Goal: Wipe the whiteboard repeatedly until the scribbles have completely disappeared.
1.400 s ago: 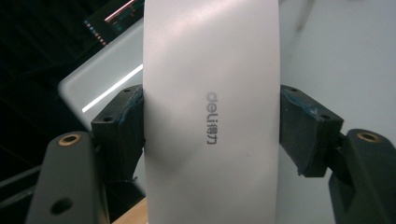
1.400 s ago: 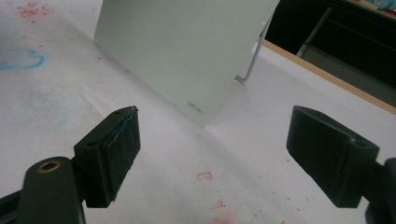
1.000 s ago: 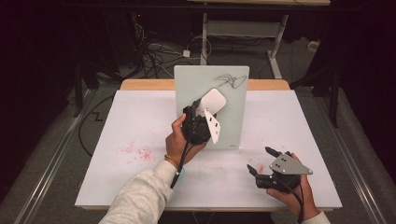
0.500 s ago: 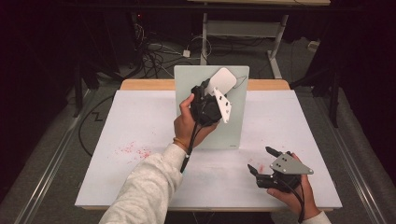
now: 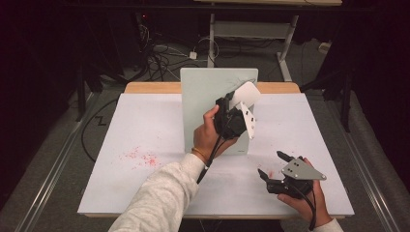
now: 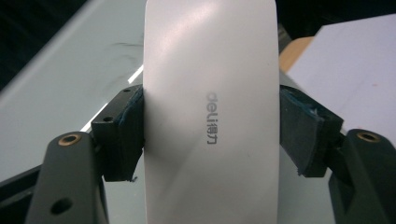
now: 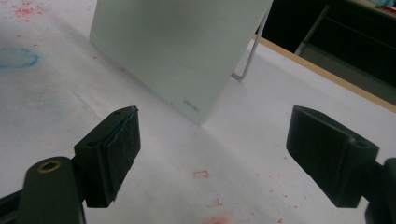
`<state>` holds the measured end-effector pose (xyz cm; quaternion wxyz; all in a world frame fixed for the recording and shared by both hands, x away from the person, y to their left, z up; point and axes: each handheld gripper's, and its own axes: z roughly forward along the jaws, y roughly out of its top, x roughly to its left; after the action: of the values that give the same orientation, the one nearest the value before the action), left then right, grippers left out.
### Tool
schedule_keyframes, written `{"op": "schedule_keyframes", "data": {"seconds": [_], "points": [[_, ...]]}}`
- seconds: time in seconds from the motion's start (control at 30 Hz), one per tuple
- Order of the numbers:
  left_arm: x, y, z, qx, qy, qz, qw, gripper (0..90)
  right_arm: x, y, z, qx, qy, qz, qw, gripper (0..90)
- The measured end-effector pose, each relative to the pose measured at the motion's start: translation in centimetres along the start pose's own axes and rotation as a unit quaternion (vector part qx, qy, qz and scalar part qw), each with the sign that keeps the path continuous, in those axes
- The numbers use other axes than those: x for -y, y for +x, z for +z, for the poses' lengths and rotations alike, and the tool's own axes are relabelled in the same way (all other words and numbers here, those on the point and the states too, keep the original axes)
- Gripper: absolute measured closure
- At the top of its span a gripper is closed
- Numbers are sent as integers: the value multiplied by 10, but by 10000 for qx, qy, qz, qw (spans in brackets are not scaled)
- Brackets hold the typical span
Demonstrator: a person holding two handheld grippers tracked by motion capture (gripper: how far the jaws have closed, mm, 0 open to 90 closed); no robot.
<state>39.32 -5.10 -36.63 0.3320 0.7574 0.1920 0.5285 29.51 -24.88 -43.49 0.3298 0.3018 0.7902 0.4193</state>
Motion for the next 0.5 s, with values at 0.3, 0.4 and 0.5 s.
{"op": "schedule_keyframes", "data": {"seconds": [0.3, 0.4, 0.5], "points": [[-1, 28, -3, 43, -65, -338, 9994, 291, 0, 1, -1, -5, -12, -4, 10000, 185], [-1, 47, -7, -98, -61, -560, 9984, 291, 0, 1, 0, -19, -6, -20, 10000, 185], [5, 58, -9, -47, -101, -825, 9965, 291, -1, 1, 0, -92, -22, 3, 10000, 185]]}}
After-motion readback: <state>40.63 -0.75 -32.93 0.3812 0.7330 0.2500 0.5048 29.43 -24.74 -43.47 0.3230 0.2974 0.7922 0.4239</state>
